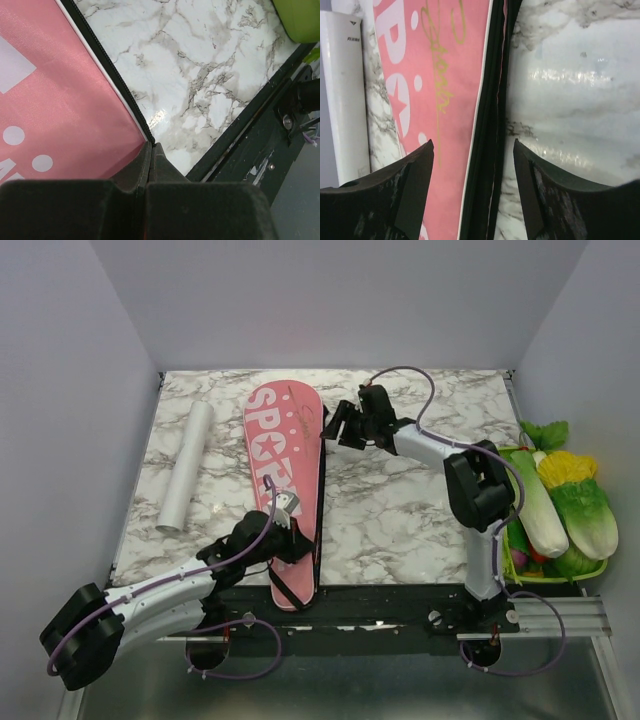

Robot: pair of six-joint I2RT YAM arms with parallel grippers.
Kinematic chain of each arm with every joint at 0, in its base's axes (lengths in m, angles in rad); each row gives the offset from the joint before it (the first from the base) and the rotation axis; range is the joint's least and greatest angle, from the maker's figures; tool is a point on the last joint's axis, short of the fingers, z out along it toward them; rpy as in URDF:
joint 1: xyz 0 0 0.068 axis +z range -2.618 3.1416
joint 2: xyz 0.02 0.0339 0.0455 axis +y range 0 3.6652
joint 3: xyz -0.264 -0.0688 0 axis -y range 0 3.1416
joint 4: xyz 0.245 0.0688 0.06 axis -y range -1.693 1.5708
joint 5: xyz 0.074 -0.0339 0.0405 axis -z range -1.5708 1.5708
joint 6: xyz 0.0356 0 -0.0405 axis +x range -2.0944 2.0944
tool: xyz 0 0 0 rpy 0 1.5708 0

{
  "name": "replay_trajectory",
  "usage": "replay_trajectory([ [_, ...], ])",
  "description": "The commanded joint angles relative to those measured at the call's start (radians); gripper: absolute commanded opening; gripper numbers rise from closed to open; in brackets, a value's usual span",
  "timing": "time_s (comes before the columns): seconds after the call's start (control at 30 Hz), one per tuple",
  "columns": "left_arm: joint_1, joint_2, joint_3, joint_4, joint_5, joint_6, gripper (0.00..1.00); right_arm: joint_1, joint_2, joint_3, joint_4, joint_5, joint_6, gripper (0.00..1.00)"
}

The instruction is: Pack up the badminton gear

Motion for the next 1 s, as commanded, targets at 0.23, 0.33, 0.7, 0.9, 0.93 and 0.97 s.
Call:
replay_trajectory([
  [0.23,-0.01,-0.01,-0.014,0.053,0.094,-0.014,0.0,-0.024,0.322,0.427,-0.248,0.031,0.028,0.73],
  [0.33,-0.011,-0.009,-0.015,0.053,0.095,-0.012,0.0,-0.029,0.367,0.474,-0.259,0.016,0.037,0.73],
  [0.7,-0.013,-0.012,-0.014,0.064,0.121,-0.012,0.0,-0.047,0.463,0.573,-0.246,-0.114,0.106,0.6],
  [0.9,-0.014,0.007,-0.022,0.071,0.121,-0.022,0.0,-0.058,0.482,0.537,-0.144,-0.205,0.224,0.18],
  [0.93,-0.014,0.013,-0.022,0.071,0.121,-0.022,0.0,-0.061,0.477,0.527,-0.132,-0.205,0.236,0.01],
  [0.97,-0.014,0.022,-0.023,0.07,0.117,-0.023,0.0,-0.063,0.471,0.513,-0.12,-0.205,0.249,0.01],
])
